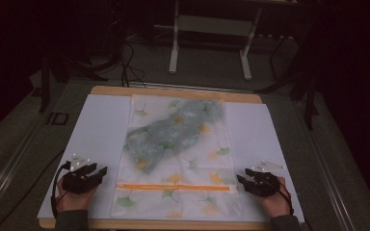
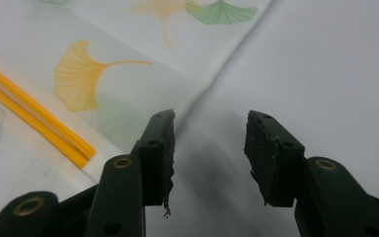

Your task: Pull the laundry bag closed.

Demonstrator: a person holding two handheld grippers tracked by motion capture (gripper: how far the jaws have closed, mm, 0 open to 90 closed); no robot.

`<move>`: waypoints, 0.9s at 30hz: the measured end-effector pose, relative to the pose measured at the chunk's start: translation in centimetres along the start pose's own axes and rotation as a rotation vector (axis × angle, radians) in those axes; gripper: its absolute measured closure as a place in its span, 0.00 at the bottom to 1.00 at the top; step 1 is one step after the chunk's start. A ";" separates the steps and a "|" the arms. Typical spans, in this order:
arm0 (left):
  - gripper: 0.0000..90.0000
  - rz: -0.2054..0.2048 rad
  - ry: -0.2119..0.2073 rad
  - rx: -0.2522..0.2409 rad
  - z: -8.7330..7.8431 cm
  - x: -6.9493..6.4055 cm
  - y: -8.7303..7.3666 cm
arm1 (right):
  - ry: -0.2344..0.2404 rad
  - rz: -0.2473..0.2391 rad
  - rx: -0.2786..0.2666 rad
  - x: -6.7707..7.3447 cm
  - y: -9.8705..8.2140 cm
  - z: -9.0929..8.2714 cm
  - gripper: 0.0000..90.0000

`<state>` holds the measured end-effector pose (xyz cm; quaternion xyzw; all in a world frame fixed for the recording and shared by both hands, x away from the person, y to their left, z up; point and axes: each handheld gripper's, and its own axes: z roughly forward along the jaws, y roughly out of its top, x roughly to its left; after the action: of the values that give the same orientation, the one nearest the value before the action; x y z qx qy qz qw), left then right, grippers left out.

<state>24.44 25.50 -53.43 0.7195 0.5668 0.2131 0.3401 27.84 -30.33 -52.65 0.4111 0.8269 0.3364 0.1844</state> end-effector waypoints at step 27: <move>0.60 0.036 -0.039 -0.009 -0.5 -0.1 0.2 | 0.086 -0.078 0.001 2.5 1.7 0.8 0.60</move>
<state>24.13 25.51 -52.93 0.7321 0.5459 0.2076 0.3506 27.72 -27.24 -52.07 0.3639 0.8496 0.3460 0.1614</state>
